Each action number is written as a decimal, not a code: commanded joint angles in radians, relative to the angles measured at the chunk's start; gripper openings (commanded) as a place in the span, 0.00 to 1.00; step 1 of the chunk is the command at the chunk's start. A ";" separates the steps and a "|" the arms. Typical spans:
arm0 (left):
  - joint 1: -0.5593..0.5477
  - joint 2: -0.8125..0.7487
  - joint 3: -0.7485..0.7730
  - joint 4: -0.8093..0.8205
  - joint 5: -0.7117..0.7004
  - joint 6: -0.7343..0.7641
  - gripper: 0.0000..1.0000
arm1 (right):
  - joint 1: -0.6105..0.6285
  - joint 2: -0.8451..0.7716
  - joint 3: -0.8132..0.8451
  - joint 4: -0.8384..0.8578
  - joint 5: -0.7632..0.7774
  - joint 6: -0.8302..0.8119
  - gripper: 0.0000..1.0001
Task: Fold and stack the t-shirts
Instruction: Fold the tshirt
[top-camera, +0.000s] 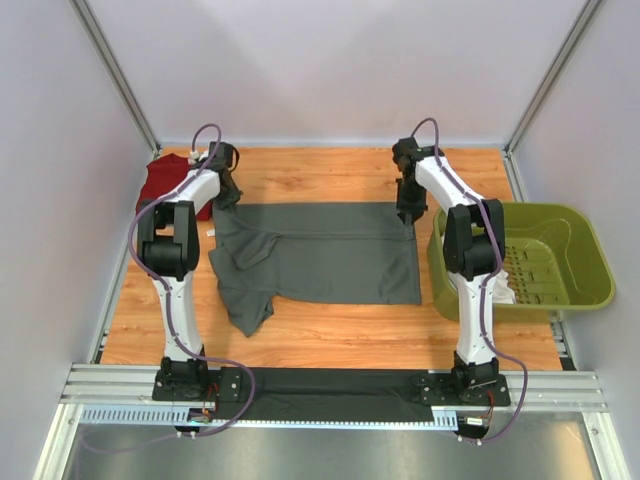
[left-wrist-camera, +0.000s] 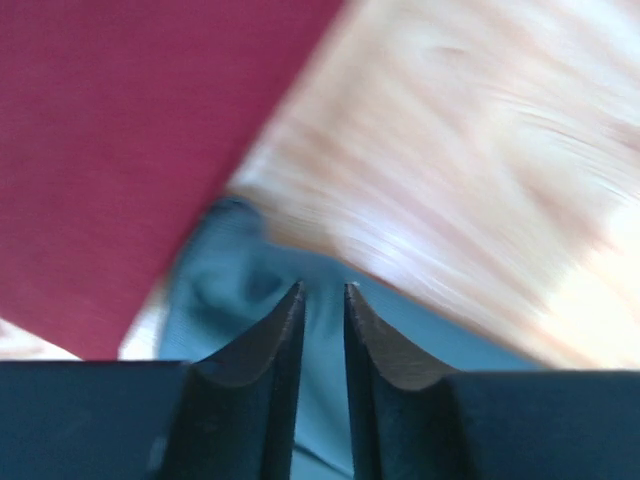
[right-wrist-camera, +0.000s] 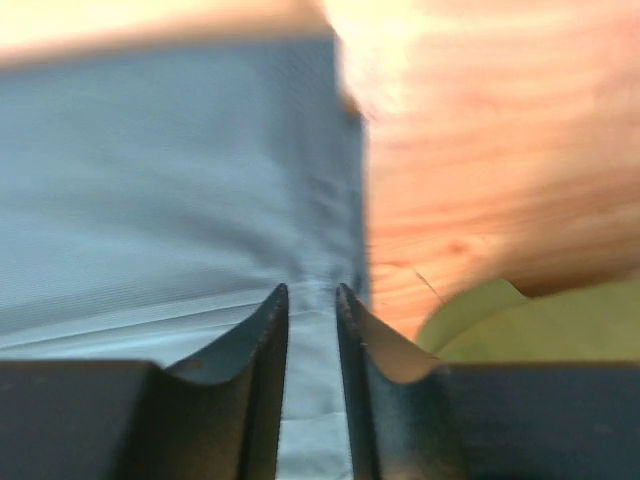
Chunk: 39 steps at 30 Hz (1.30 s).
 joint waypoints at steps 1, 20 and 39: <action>-0.028 -0.143 0.035 0.079 0.084 0.110 0.31 | -0.006 -0.051 0.112 0.028 -0.101 -0.010 0.29; -0.059 -0.868 -0.470 -0.335 0.084 -0.149 0.63 | 0.021 -0.488 -0.248 0.359 -0.343 0.144 0.89; -0.090 -1.342 -1.153 -0.328 0.359 -0.339 0.64 | 0.207 -0.872 -0.840 0.177 -0.129 0.467 0.85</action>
